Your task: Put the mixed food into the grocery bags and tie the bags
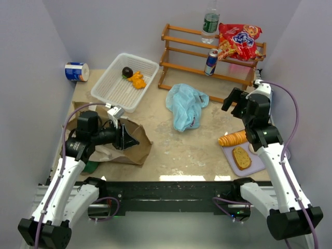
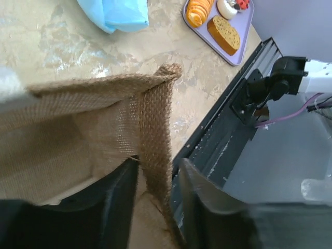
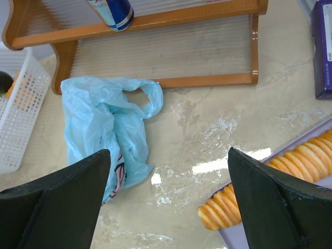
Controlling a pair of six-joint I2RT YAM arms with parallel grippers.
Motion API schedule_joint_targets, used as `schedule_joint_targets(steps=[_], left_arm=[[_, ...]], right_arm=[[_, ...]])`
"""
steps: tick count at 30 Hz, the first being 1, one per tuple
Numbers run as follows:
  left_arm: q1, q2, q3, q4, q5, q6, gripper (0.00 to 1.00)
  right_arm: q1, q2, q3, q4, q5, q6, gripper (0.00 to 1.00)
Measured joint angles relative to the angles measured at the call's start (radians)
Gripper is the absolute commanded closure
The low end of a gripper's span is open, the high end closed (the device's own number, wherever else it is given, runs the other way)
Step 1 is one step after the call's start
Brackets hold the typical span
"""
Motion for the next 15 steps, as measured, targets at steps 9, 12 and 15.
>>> schedule_joint_targets(steps=[9, 12, 15], left_arm=[[-0.220, 0.199, 0.001, 0.312, -0.027, -0.113, 0.90], [-0.339, 0.302, 0.041, 0.402, -0.079, -0.153, 0.92], [-0.430, 0.406, 0.076, 0.523, -0.138, -0.203, 0.93]], right_arm=[[0.001, 0.067, 0.025, -0.027, -0.188, -0.015, 0.02], [0.008, 0.074, 0.031, -0.025, -0.246, -0.007, 0.02], [0.018, 0.063, 0.029, -0.018, -0.292, 0.006, 0.01]])
